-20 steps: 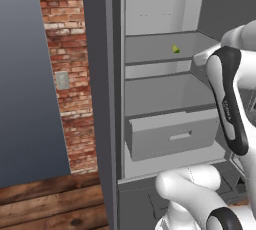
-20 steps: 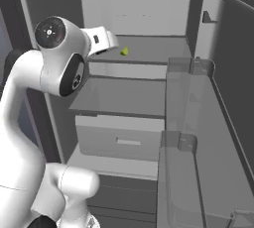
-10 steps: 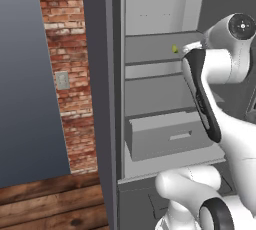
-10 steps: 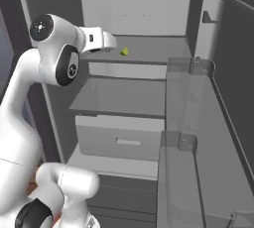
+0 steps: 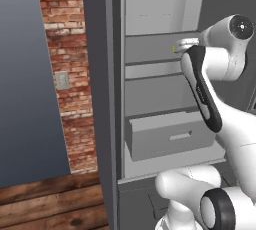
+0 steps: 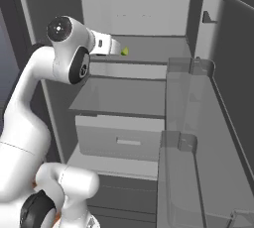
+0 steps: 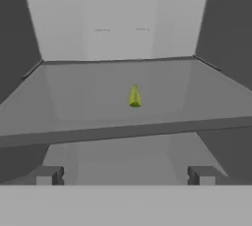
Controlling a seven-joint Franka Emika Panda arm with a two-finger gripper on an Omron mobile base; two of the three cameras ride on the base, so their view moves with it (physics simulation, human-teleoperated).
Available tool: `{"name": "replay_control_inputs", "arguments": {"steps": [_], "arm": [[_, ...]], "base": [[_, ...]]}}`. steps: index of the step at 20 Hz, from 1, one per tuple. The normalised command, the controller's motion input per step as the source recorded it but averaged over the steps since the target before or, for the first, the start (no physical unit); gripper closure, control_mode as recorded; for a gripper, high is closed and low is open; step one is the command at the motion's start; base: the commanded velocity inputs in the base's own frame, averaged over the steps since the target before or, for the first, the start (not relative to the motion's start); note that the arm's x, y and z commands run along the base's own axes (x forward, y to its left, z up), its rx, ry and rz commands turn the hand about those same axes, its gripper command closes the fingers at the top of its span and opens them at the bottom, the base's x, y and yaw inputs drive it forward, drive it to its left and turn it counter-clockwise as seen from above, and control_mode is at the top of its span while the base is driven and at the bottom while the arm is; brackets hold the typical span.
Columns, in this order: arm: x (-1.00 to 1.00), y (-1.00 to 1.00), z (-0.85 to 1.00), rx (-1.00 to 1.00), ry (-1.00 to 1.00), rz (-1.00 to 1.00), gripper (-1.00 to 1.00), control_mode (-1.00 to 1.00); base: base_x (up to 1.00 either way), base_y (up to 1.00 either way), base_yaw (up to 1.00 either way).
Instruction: There is a bowl on the dining counter. Grab a lemon wedge from the fridge and place it in the bowl. Then get the liquor bottle and glass cup from the cabinet and place them next to the bowl.
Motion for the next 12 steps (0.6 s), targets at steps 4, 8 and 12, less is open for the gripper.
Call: {"name": "replay_control_inputs", "arguments": {"steps": [4,8,12], "arm": [[0.35,0.0,-0.18,0.02,0.0,0.0,-1.0,-1.0],[0.35,0.0,-0.29,0.0,0.0,0.0,-1.0,-1.0],[0.4,-0.01,-0.24,0.0,0.0,0.0,-1.0,-1.0]], "base": [[0.0,0.0,0.0],[0.0,0.0,0.0],[0.0,0.0,0.0]]}}
